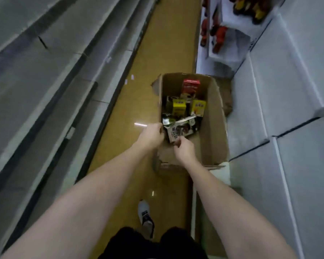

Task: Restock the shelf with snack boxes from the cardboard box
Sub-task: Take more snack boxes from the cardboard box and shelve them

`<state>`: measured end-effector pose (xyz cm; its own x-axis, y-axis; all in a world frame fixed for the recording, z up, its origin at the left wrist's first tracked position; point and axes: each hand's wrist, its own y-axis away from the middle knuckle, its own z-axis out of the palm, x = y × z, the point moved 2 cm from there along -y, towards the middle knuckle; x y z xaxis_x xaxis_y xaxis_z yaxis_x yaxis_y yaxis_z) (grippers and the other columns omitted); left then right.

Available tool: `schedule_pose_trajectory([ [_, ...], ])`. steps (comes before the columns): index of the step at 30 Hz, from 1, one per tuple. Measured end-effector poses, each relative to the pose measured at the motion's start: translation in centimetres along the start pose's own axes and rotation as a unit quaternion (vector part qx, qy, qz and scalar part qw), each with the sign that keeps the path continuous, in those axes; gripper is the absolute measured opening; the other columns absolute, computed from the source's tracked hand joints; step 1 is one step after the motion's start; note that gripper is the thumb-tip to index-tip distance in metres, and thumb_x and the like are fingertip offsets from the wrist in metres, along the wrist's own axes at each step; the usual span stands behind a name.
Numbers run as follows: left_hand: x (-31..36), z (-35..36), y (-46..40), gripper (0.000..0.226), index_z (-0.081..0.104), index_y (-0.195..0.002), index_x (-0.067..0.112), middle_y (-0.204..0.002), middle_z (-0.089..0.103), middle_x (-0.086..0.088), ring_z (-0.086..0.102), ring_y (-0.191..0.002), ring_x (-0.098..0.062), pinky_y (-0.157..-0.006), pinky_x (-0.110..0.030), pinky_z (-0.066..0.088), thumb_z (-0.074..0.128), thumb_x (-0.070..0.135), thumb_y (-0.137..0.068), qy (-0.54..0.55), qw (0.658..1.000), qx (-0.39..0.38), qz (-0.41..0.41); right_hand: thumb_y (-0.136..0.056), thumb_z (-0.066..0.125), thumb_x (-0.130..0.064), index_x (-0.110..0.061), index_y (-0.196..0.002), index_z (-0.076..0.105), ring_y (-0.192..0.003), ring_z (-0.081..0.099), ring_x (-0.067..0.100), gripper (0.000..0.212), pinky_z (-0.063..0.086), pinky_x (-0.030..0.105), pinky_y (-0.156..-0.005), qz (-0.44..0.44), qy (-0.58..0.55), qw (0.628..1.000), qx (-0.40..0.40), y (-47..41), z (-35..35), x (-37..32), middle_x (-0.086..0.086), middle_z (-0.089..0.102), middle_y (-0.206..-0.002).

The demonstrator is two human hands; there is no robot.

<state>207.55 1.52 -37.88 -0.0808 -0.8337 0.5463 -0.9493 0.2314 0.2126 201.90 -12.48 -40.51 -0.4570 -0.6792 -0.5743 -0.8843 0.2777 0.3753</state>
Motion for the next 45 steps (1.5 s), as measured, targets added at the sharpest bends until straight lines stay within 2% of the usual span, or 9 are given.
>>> schedule_pose_trajectory([
  [4, 2.0, 2.1, -4.0, 0.011, 0.059, -0.097, 0.010, -0.098, 0.067, -0.011, 0.064, -0.088, -0.030, -0.074, -0.038, 0.054, 0.053, 0.018, -0.092, 0.003, 0.999, -0.047, -0.002, -0.094, 0.059, -0.011, -0.013, -0.106, 0.063, -0.104, 0.060, 0.025, 0.014, 0.047, 0.031, -0.085, 0.039, -0.014, 0.999, 0.020, -3.1, -2.0, 1.6, 0.007, 0.065, -0.111],
  [8, 2.4, 4.5, -8.2, 0.020, 0.059, -0.108, 0.012, -0.104, 0.069, -0.011, 0.065, -0.093, -0.030, -0.080, -0.038, 0.055, 0.052, 0.017, -0.090, 0.018, 0.997, -0.069, -0.011, -0.092, 0.060, -0.011, -0.012, -0.119, 0.061, -0.113, 0.058, 0.027, 0.027, 0.048, 0.037, -0.098, 0.052, -0.015, 0.998, 0.019, -6.9, -3.0, 2.9, 0.009, 0.062, -0.119],
  [13, 2.1, 7.7, -13.4, 0.034, 0.054, -0.125, 0.003, -0.122, 0.062, -0.016, 0.058, -0.112, -0.033, -0.092, -0.035, 0.045, 0.052, 0.014, -0.093, -0.009, 0.991, -0.123, -0.042, -0.091, 0.059, -0.013, -0.010, -0.133, 0.052, -0.123, 0.052, 0.031, 0.043, 0.042, 0.036, -0.103, 0.035, 0.038, 0.997, -0.050, -13.4, -2.5, 3.6, 0.012, 0.054, -0.132],
  [19, 0.6, 11.2, -19.0, 0.033, 0.055, -0.123, 0.011, -0.124, 0.058, -0.011, 0.058, -0.114, -0.032, -0.094, -0.040, 0.049, 0.054, 0.021, -0.091, -0.029, 0.977, -0.170, -0.124, -0.088, 0.059, -0.015, -0.011, -0.133, 0.051, -0.123, 0.051, 0.033, 0.046, 0.045, 0.041, -0.103, -0.004, 0.106, 0.983, -0.148, -21.4, -0.7, 4.1, 0.012, 0.054, -0.133],
  [25, -2.0, 15.5, -24.2, 0.044, 0.051, -0.135, 0.015, -0.140, 0.052, -0.009, 0.054, -0.122, -0.030, -0.101, -0.042, 0.047, 0.055, 0.019, -0.091, -0.040, 0.967, -0.190, -0.164, -0.087, 0.064, -0.013, -0.013, -0.139, 0.045, -0.125, 0.049, 0.033, 0.056, 0.043, 0.045, -0.104, -0.037, 0.180, 0.961, -0.207, -28.8, 1.5, 5.7, 0.011, 0.052, -0.136],
  [32, -4.4, 19.9, -27.6, 0.066, 0.036, -0.148, 0.017, -0.149, 0.040, -0.010, 0.043, -0.131, -0.032, -0.108, -0.044, 0.040, 0.064, 0.015, -0.088, -0.072, 0.954, -0.236, -0.172, -0.089, 0.060, -0.015, -0.012, -0.142, 0.044, -0.134, 0.042, 0.030, 0.056, 0.038, 0.044, -0.108, -0.076, 0.235, 0.934, -0.256, -33.9, 4.8, 6.8, 0.009, 0.046, -0.144],
  [37, -6.3, 22.7, -28.3, 0.091, 0.011, -0.155, 0.022, -0.159, 0.017, -0.019, 0.019, -0.145, -0.038, -0.115, -0.048, 0.029, 0.070, 0.017, -0.086, -0.103, 0.930, -0.268, -0.229, -0.089, 0.065, -0.020, -0.012, -0.154, 0.026, -0.150, 0.017, 0.024, 0.077, 0.023, 0.043, -0.120, -0.137, 0.287, 0.899, -0.302, -35.9, 6.2, 7.8, 0.006, 0.021, -0.162],
  [42, -6.6, 23.6, -28.3, 0.065, 0.039, -0.140, 0.011, -0.145, 0.033, -0.015, 0.036, -0.131, -0.034, -0.106, -0.043, 0.039, 0.071, 0.022, -0.085, -0.138, 0.937, -0.226, -0.227, -0.087, 0.067, -0.019, -0.015, -0.151, 0.031, -0.145, 0.028, 0.025, 0.074, 0.027, 0.045, -0.116, -0.134, 0.285, 0.898, -0.306, -35.9, 5.9, 8.3, 0.005, 0.033, -0.156],
  [45, -6.3, 23.8, -28.4, 0.066, 0.039, -0.138, 0.012, -0.143, 0.036, -0.013, 0.038, -0.131, -0.032, -0.104, -0.043, 0.041, 0.074, 0.019, -0.082, -0.116, 0.933, -0.229, -0.251, -0.086, 0.067, -0.020, -0.017, -0.149, 0.034, -0.141, 0.034, 0.026, 0.071, 0.031, 0.046, -0.114, -0.130, 0.306, 0.889, -0.314, -35.5, 5.4, 8.6, 0.005, 0.039, -0.151],
])
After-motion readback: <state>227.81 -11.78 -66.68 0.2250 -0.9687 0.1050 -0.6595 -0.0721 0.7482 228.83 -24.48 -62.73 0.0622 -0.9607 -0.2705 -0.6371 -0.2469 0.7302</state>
